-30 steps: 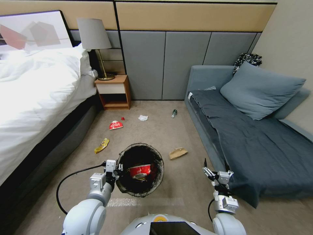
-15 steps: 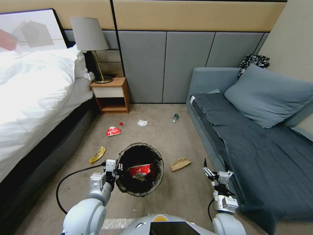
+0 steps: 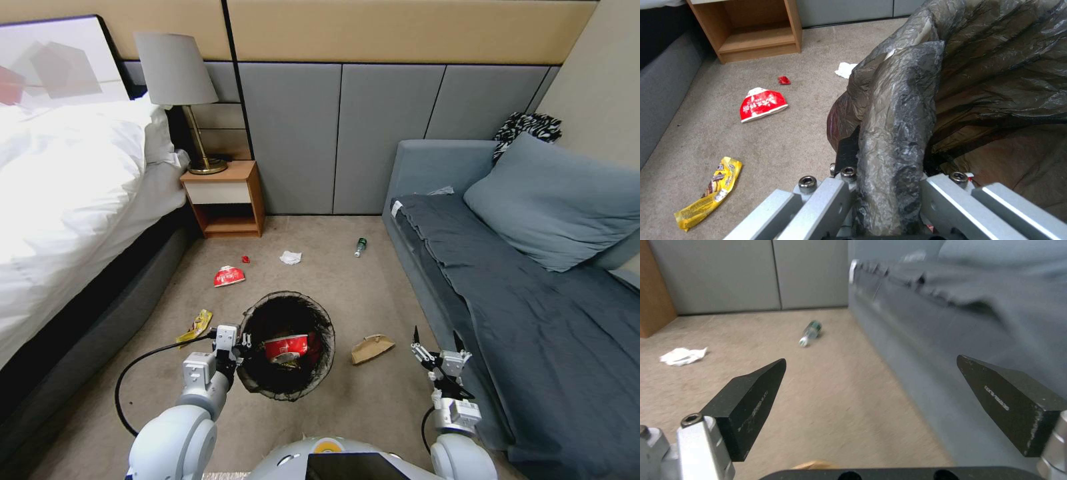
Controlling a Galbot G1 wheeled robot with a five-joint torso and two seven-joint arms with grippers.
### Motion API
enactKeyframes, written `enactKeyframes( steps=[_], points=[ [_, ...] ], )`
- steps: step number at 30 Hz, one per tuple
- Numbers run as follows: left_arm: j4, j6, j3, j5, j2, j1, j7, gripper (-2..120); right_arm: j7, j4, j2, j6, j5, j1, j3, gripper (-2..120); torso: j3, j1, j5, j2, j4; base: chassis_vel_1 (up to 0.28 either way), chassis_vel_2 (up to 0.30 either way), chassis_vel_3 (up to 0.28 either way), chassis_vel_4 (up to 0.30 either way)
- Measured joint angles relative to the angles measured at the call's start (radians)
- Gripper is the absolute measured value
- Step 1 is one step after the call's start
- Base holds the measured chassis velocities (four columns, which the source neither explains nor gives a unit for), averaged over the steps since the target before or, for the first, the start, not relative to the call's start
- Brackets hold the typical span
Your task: Pick up the trash bin, then pick up the garbage from the floor and place it into the trash bin.
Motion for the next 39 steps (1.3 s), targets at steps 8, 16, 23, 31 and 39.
enactKeyframes(
  steps=[8,16,23,31,39],
  points=[
    [-0.014,0.001,0.0,-0.001,0.0,0.005,0.0,1,0.0,-0.076,-0.034,-0.17,0.192,0.123,-0.039,100,0.0,0.0,0.0,0.0,-0.0002,0.0,0.0,0.0,0.0],
    [-0.016,0.002,-0.001,-0.001,-0.001,0.006,0.0,1,0.025,-0.116,-0.052,-0.246,0.299,0.189,-0.073,100,0.0,0.0,-0.0001,0.0,0.0,0.0,0.0,0.0,0.0],
    [-0.019,0.002,-0.003,-0.001,-0.001,0.005,0.0,1,0.086,-0.231,-0.06,-0.335,0.394,0.325,-0.136,100,0.0,0.0,0.0001,0.0,0.0,0.0,0.0,0.0,0.0],
    [-0.019,0.003,-0.002,-0.003,0.0,0.001,0.0,1,0.147,-0.328,-0.053,-0.429,0.446,0.435,-0.165,100,0.0,0.0,-0.0001,0.0,0.0001,0.0,0.0,0.0,0.0],
    [-0.011,0.004,0.007,-0.006,0.005,-0.008,0.0,1,0.208,-0.398,-0.043,-0.484,0.454,0.489,-0.168,100,0.0,0.0,-0.0001,0.0,0.0,0.0,0.0,0.0,0.0]
  ],
)
